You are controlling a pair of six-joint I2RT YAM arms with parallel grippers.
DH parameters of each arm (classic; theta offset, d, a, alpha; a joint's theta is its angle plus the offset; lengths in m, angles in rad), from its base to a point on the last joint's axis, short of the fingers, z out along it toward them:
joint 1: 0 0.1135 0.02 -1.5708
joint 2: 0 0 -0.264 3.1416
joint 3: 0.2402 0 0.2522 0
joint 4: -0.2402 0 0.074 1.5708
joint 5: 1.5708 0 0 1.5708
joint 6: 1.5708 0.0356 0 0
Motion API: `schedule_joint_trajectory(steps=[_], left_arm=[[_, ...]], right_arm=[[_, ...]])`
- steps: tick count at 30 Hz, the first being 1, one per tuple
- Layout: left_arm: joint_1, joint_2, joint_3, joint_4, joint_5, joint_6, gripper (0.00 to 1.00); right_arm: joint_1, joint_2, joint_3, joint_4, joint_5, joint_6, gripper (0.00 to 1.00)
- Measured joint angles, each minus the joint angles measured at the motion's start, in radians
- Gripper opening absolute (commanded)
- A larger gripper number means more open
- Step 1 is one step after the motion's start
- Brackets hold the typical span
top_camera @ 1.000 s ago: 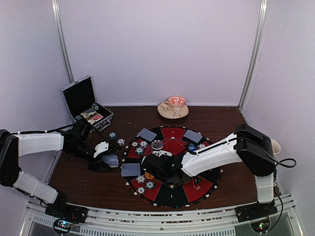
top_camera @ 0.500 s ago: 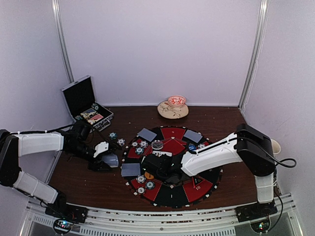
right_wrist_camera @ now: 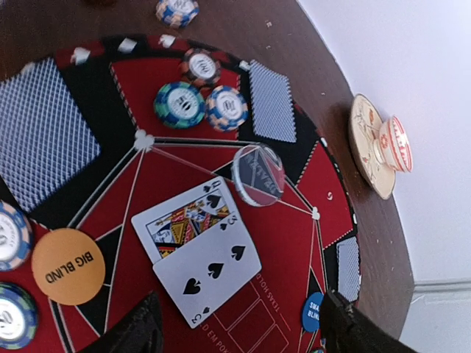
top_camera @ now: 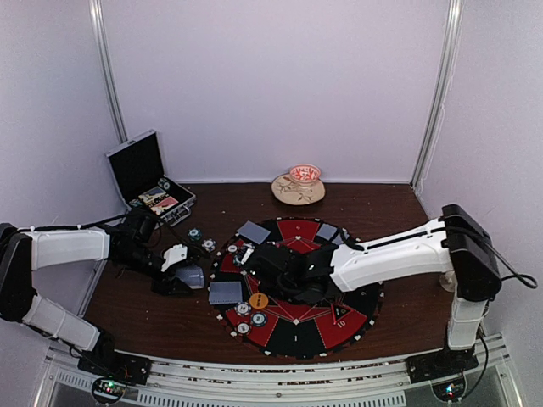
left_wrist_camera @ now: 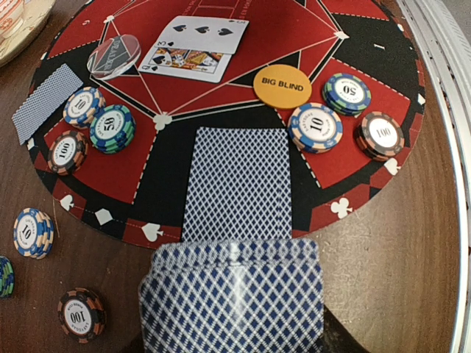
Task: Distribute texas hold em gaming equipment
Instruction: Pick up the poker card from the face-down deck piles.
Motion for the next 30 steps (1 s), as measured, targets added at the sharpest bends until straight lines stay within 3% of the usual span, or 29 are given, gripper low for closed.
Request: schedule_joint_trajectory(steps=[5,11,20,30], left_arm=[[0.000,0.000,0.000,0.000,0.000,0.000,0.52],[0.000,0.000,0.000,0.000,0.000,0.000,0.52],[0.000,0.000,0.000,0.000,0.000,0.000,0.53],[0.000,0.000,0.000,0.000,0.000,0.000,0.53]], right_arm=[[0.000,-0.128,0.032,0.021,-0.065,0.078,0.95],[-0.006,-0.142,0.057,0.122,-0.247,0.274,0.96],[-0.065,-0.004,0.060,0.335,-0.560,0.624,0.95],[-0.078,0.195,0.128,0.471,-0.756,0.790,0.93]])
